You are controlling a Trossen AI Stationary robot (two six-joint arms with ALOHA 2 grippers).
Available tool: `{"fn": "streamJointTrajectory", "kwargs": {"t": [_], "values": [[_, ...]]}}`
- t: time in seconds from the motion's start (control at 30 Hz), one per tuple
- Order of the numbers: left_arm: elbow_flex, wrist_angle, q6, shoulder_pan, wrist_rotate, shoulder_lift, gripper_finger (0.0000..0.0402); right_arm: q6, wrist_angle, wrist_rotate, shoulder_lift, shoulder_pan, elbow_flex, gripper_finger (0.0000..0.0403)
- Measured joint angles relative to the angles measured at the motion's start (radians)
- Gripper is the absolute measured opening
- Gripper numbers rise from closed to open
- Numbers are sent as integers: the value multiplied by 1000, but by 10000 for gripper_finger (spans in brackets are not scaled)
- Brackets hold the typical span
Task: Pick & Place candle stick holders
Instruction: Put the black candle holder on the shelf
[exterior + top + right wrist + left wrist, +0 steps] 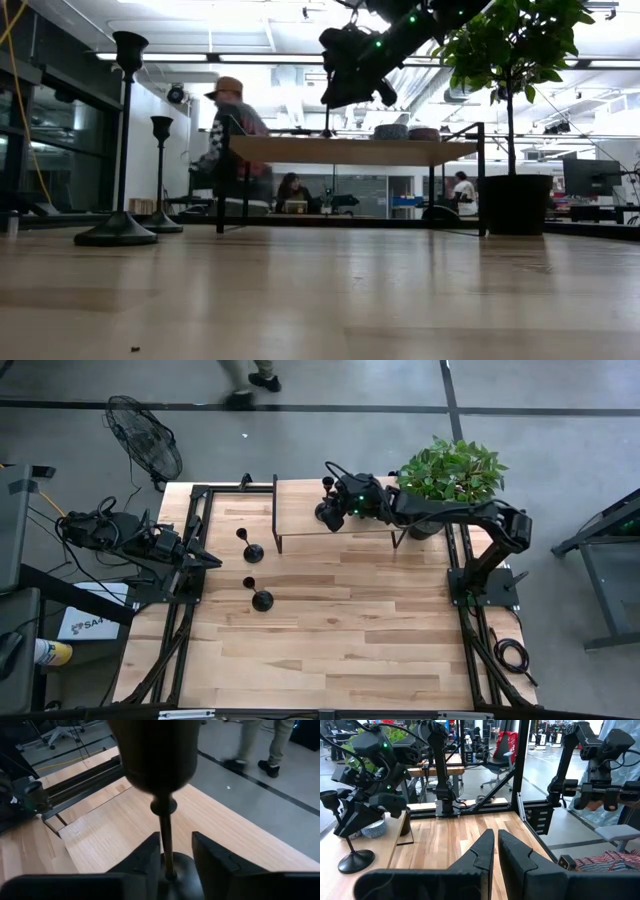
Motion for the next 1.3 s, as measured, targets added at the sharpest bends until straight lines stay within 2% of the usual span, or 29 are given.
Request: {"fn": "streamJointTrajectory", "kwargs": {"t": [0.23,0.4,0.6,0.73,0.83,0.9,1.03,1.2,1.3], "values": [[0,0,0,0,0,0,26,-22,-23,-2,-45,0,0,166],[0,0,0,0,0,0,26,-28,-189,-8,-110,1,0,193],[0,0,0,0,0,0,26,-32,-441,-4,-194,42,0,193],[0,0,0,0,0,0,26,-55,-554,37,-221,123,0,183],[0,0,0,0,0,0,26,-67,-567,96,-222,210,-2,173],[0,2,11,0,-1,0,26,-96,-486,130,-225,276,-44,167],[0,8,178,0,-20,-1,26,-153,-219,134,-238,376,-220,152],[0,-1,183,0,-21,2,26,-119,121,90,-278,468,-436,132],[-1,-1,181,0,-23,2,26,-119,251,91,-304,524,-542,122]]}}
